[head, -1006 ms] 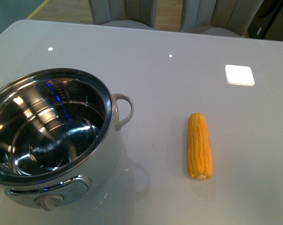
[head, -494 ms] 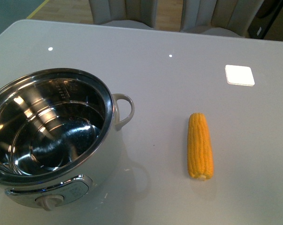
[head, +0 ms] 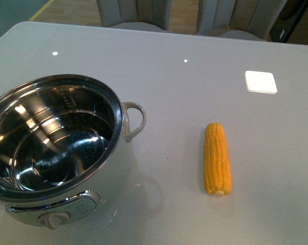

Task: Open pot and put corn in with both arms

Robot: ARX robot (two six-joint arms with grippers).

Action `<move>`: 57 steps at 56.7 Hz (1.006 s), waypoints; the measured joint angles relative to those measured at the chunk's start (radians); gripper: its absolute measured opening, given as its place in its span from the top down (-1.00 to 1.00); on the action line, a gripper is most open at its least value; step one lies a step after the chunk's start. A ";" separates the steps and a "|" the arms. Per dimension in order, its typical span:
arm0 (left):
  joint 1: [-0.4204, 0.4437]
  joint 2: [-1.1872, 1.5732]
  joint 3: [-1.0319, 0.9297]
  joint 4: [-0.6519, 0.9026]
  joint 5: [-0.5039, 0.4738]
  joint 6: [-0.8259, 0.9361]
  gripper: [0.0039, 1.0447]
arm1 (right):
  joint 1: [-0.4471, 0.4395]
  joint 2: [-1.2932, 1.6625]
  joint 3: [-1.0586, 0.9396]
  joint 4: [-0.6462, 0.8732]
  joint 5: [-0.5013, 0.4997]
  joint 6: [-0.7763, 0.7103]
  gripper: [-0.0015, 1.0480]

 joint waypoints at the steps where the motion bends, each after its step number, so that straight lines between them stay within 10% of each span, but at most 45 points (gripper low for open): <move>1: 0.000 0.000 0.000 0.000 0.000 0.000 0.55 | 0.000 0.000 0.000 0.000 0.000 0.000 -0.83; 17: 0.000 -0.002 0.000 0.000 0.000 0.000 -0.30 | 0.070 0.435 0.221 -0.574 0.259 0.534 -0.83; 29: 0.000 -0.002 0.000 0.000 0.000 0.001 -0.90 | 0.070 0.595 0.248 -0.428 0.210 0.583 -0.83; 57: 0.000 -0.002 0.000 0.000 0.000 0.003 -0.88 | 0.095 1.407 0.468 0.117 -0.124 0.293 -0.83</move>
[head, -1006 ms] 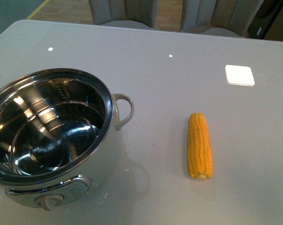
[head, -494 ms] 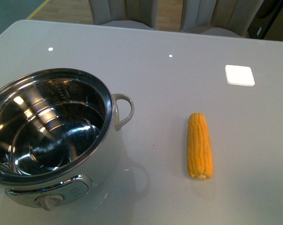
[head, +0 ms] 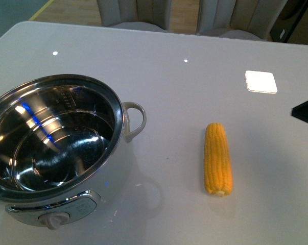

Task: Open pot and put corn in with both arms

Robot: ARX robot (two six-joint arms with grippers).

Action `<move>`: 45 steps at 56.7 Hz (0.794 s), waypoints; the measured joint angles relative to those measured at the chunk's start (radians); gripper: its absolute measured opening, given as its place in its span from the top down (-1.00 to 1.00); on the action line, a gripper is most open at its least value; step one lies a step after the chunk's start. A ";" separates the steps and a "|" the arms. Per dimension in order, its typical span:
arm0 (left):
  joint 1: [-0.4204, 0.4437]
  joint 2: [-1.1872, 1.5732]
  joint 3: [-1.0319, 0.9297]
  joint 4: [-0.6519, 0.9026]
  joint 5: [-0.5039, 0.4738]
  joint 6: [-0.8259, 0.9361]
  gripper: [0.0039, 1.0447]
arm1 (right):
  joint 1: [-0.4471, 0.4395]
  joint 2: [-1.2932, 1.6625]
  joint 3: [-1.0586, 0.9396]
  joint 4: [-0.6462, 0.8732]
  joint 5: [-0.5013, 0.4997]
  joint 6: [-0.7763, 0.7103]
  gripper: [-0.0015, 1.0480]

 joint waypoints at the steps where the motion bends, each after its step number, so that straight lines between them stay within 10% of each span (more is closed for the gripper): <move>1: 0.000 0.000 0.000 0.000 0.000 0.000 -0.88 | 0.003 0.015 0.006 0.004 -0.005 -0.013 -0.83; 45: 0.000 0.000 0.000 0.000 0.000 0.000 -0.88 | 0.171 0.820 0.491 0.070 0.032 -0.375 -0.83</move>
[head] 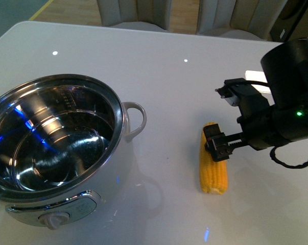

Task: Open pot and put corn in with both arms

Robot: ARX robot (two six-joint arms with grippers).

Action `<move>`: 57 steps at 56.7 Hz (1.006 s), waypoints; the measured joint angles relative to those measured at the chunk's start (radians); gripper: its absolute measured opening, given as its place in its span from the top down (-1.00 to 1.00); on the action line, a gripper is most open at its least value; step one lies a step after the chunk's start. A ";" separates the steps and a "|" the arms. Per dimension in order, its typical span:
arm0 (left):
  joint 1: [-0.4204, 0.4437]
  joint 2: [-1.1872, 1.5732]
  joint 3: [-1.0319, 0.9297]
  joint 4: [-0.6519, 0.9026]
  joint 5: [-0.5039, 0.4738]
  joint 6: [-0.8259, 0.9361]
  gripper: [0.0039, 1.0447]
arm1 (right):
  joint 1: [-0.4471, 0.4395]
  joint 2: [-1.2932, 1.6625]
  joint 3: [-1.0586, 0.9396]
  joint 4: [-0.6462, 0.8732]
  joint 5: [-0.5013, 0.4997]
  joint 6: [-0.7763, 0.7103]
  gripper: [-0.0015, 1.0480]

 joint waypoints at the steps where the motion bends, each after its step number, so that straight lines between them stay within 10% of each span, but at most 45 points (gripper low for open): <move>1: 0.000 0.000 0.000 0.000 0.000 0.000 -0.88 | 0.001 0.003 0.005 0.000 0.001 0.001 -0.83; 35: 0.000 0.000 0.000 0.000 0.000 0.000 -0.88 | 0.031 0.060 0.080 -0.067 0.014 -0.002 -0.80; 57: 0.000 0.000 0.000 0.000 0.000 0.000 -0.88 | 0.030 0.060 0.084 -0.085 -0.007 0.004 0.27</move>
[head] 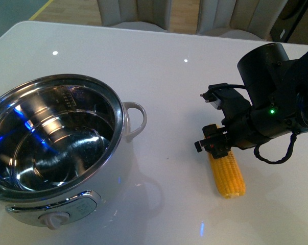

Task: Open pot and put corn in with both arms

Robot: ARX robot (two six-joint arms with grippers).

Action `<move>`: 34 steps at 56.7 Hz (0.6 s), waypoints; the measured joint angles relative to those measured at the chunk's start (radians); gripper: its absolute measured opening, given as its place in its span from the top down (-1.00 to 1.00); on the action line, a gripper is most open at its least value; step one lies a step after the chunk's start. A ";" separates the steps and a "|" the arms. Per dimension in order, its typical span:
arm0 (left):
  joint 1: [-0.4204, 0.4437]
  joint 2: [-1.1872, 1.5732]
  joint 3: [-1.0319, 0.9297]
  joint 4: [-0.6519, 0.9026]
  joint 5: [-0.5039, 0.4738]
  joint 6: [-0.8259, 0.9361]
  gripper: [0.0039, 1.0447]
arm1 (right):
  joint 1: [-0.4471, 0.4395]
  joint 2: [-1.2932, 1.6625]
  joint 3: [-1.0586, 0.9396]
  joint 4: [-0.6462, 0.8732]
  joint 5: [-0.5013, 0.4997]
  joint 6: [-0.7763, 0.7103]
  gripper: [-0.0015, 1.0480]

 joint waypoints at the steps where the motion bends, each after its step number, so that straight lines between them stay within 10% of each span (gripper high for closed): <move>1: 0.000 0.000 0.000 0.000 0.000 0.000 -0.88 | -0.001 0.000 0.000 0.000 -0.004 0.005 0.31; 34: 0.000 0.000 0.000 0.000 0.000 0.000 -0.88 | 0.002 -0.205 0.187 -0.036 -0.213 0.420 0.62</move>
